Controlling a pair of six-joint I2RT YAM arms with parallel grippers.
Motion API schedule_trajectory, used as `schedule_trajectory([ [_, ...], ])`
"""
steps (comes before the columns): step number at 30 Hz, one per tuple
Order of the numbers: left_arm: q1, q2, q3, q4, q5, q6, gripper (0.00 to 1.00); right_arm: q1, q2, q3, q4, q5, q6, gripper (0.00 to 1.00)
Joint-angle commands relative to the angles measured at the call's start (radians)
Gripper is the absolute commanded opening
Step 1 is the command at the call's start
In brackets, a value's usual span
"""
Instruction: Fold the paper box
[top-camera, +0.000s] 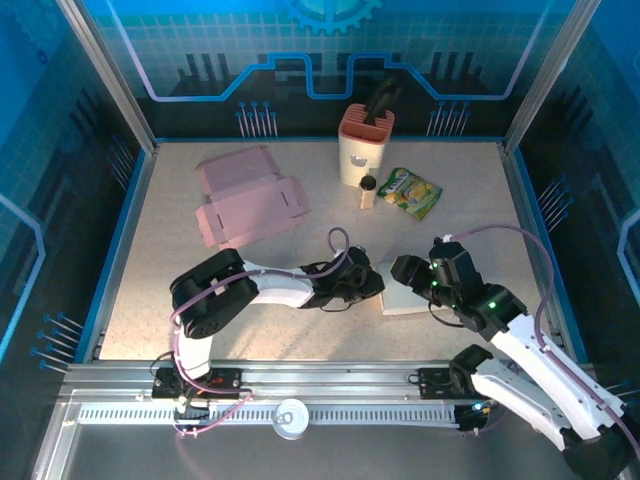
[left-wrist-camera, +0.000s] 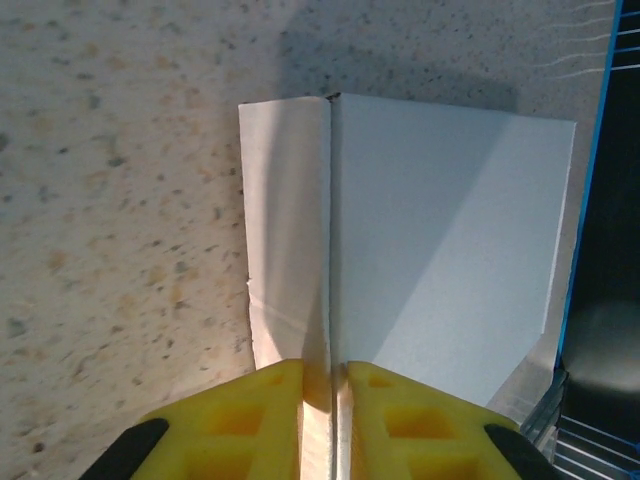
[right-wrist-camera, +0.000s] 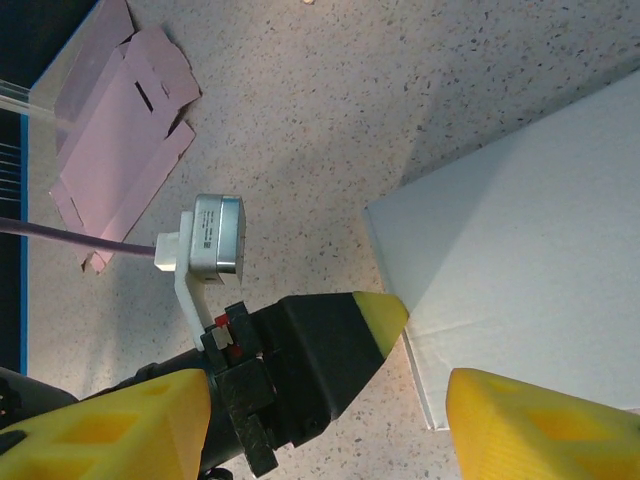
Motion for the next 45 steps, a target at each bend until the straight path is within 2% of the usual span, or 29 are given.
schedule_trajectory([
  [1,0.012,-0.013,0.044,-0.021,0.005,0.047,0.22,-0.015,-0.014,0.003,-0.025,-0.011,-0.038,0.64],
  [6,0.041,-0.111,0.043,-0.129,-0.014,0.102,0.4,-0.021,-0.011,0.002,-0.013,-0.029,-0.079,0.64],
  [10,0.127,-0.24,-0.036,-0.212,-0.013,0.136,0.42,-0.02,-0.013,0.001,0.013,-0.07,-0.125,0.64],
  [15,0.387,-0.333,-0.056,-0.432,0.072,0.265,0.41,0.026,0.028,0.005,0.064,-0.124,-0.175,0.63],
  [18,0.571,-0.322,-0.038,-0.507,0.126,0.336,0.39,0.12,0.076,0.025,0.091,-0.069,-0.178,0.63],
  [21,0.718,-0.279,0.009,-0.558,0.132,0.402,0.38,0.208,0.134,0.043,0.131,-0.02,-0.172,0.63],
  [24,0.824,-0.222,0.067,-0.585,0.141,0.442,0.36,0.254,0.194,0.054,0.184,-0.022,-0.166,0.63],
  [26,0.864,-0.172,0.11,-0.607,0.115,0.47,0.36,0.273,0.231,0.056,0.211,-0.023,-0.16,0.63],
  [31,0.9,-0.005,0.211,-0.656,0.125,0.508,0.31,0.284,0.275,0.056,0.254,-0.032,-0.149,0.63],
  [35,0.897,0.025,0.17,-0.614,0.134,0.506,0.27,0.285,0.277,0.062,0.25,-0.017,-0.152,0.63],
  [41,0.852,-0.057,0.011,-0.537,0.136,0.495,0.24,0.274,0.279,0.077,0.231,-0.004,-0.169,0.64],
  [45,0.762,-0.151,-0.125,-0.493,0.109,0.488,0.23,0.256,0.274,0.073,0.227,-0.01,-0.17,0.65],
])
